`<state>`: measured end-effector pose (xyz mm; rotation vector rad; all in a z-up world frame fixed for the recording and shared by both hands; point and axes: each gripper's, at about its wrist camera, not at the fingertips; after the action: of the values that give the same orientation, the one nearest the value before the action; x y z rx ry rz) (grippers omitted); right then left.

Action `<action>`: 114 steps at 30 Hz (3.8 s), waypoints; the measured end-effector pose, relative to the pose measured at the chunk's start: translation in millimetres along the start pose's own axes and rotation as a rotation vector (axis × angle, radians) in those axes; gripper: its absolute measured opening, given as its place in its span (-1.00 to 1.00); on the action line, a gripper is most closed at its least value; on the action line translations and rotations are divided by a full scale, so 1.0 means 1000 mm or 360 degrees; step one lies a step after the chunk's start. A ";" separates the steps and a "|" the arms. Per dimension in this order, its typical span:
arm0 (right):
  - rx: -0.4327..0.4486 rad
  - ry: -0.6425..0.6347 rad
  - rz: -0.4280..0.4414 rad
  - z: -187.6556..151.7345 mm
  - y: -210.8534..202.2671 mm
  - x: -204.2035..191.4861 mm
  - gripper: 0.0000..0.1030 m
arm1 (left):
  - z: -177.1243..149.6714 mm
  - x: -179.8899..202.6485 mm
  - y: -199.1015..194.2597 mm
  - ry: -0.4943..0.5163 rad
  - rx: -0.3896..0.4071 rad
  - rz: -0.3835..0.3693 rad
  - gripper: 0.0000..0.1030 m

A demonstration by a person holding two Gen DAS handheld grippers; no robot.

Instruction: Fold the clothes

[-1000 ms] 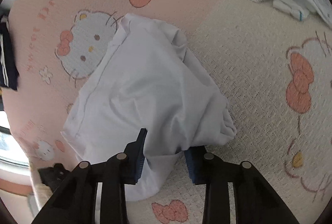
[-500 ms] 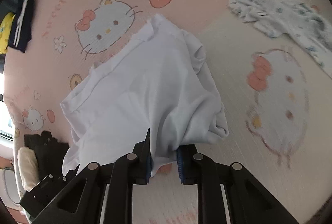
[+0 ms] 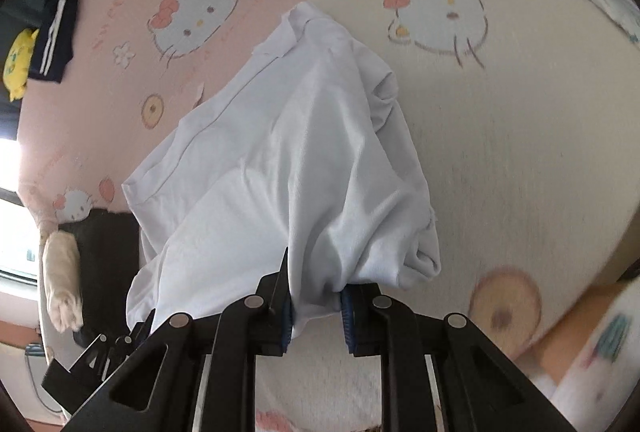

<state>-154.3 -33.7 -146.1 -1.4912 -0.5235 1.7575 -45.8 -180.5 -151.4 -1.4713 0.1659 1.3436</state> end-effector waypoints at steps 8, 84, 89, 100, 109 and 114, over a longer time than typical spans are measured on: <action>-0.0019 -0.0132 0.0021 -0.025 -0.002 -0.004 -0.61 | -0.019 0.010 -0.017 -0.0040 0.0018 0.0041 -0.69; -0.0615 -0.2835 -0.0908 -0.110 0.090 -0.050 -0.40 | -0.049 0.001 0.014 0.0212 0.0044 -0.0035 -0.60; -0.0718 -0.2502 -0.0738 -0.094 0.089 -0.059 -0.40 | -0.039 -0.041 0.032 -0.0128 -0.0136 -0.0404 -0.59; -0.0718 -0.1825 -0.0381 -0.021 0.066 -0.093 -0.51 | -0.028 -0.133 0.060 -0.0767 -0.0339 -0.0745 -0.57; -0.0520 -0.1737 -0.0392 0.020 0.069 -0.113 -0.51 | -0.003 -0.159 0.084 -0.0775 -0.0352 -0.0608 -0.57; -0.0474 -0.1681 -0.0378 0.048 0.086 -0.121 -0.51 | 0.004 -0.169 0.100 -0.0829 -0.0368 -0.0586 -0.57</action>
<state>-221.1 -172.2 -119.3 -0.5001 -1.4607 2.2286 -177.2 -306.6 -78.2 -1.2098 -0.5854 1.4183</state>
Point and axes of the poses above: each gripper's, at about its wrist camera, not at the fingertips, and y roughly the way its jaws point, x to its right, z to its top, and after that the axes turned 11 degrees about z, right-handed
